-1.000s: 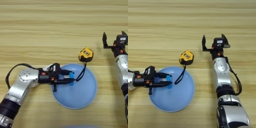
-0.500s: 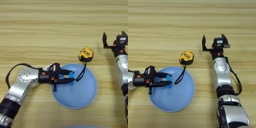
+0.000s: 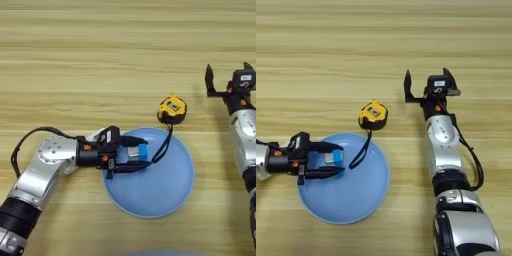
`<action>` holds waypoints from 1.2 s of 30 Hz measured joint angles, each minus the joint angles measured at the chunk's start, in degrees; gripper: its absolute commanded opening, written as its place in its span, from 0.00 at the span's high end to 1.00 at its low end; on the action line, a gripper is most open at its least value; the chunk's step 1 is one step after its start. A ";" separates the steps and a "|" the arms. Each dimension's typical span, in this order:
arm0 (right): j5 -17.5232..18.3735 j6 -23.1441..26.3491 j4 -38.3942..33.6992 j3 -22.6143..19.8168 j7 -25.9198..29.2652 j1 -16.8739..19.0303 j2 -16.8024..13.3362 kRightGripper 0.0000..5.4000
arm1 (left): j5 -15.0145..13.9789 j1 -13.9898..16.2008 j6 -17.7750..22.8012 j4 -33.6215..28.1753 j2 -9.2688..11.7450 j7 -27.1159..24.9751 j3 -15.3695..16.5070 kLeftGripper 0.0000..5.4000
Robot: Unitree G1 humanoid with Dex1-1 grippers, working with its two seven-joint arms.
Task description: Move the objects on the table
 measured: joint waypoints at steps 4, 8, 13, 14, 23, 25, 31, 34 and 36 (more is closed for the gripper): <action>-0.01 0.00 0.00 0.00 0.00 0.00 0.00 0.00 | -0.01 0.00 -0.01 0.00 0.00 0.02 0.01 0.38; -0.01 0.00 0.00 0.00 -0.01 0.00 0.00 0.00 | -0.81 0.33 0.01 -1.19 -0.08 0.16 1.21 0.32; -0.01 0.00 0.00 0.00 0.01 0.00 0.00 0.00 | -4.27 0.37 0.12 -3.33 -1.50 1.85 4.51 0.24; -0.01 0.00 0.01 -0.01 0.01 0.00 0.00 0.00 | -5.11 0.36 0.18 -3.78 -2.05 2.29 5.20 0.22; 0.01 0.00 0.04 -0.10 0.07 0.00 -0.02 0.00 | -13.47 -0.14 2.94 -8.34 -5.78 7.71 12.16 0.08; 0.01 0.00 0.08 -0.12 0.08 -0.01 -0.02 0.00 | -13.77 -0.79 2.87 -8.36 -6.97 10.26 13.66 0.06; 0.01 -0.02 0.23 -0.19 0.13 -0.01 -0.05 0.00 | -10.68 -4.56 -0.35 -4.36 -10.46 21.78 18.54 0.01; 0.02 -0.04 0.30 -0.21 0.17 -0.02 -0.06 0.00 | -7.10 -6.54 -4.31 0.57 -11.45 27.59 20.75 0.01; 0.03 -0.07 0.33 -0.23 0.20 -0.02 -0.06 0.00 | -4.32 -8.09 -7.89 5.79 -11.76 32.70 22.98 0.01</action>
